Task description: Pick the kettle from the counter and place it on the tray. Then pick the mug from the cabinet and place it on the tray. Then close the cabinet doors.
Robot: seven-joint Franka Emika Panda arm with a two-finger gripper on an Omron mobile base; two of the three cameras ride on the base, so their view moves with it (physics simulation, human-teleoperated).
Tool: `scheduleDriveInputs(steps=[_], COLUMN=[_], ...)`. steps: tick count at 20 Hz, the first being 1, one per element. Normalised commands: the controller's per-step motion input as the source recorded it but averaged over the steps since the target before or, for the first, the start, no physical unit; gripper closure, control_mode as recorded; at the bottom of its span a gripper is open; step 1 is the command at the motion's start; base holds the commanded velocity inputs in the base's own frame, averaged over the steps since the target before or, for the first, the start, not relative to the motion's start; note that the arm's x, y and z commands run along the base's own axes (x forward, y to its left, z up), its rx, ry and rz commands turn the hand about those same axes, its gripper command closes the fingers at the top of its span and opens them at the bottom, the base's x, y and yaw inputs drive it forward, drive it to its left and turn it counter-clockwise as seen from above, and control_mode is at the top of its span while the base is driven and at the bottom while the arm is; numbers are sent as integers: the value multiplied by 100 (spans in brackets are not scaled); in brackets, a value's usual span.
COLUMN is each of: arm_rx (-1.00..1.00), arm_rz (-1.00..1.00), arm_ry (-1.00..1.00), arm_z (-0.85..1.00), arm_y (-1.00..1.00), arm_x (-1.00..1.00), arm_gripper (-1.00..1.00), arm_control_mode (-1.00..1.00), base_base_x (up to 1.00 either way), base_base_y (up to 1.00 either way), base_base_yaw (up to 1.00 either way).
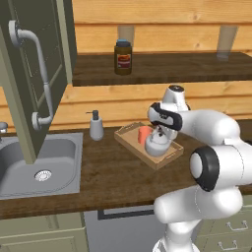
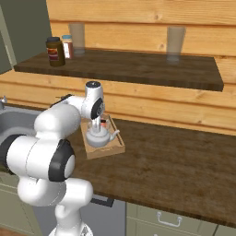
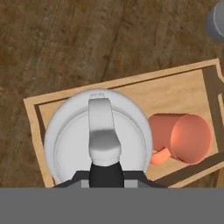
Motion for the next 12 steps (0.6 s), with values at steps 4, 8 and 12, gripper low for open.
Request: scheduleDriveInputs(steps=[4,8,12], arm_rx=[0,0,0], arm_rz=[8,9,9], arm_ry=[9,6,3], arm_z=[-26,-16,-22], arm_y=[0,0,0], arm_x=[14,2,0], arm_gripper=[100,100,-100], arm_control_mode=[-100,-100,-100], base_base_x=[0,0,0], base_base_y=[0,0,0], base_base_yaw=[0,0,0])
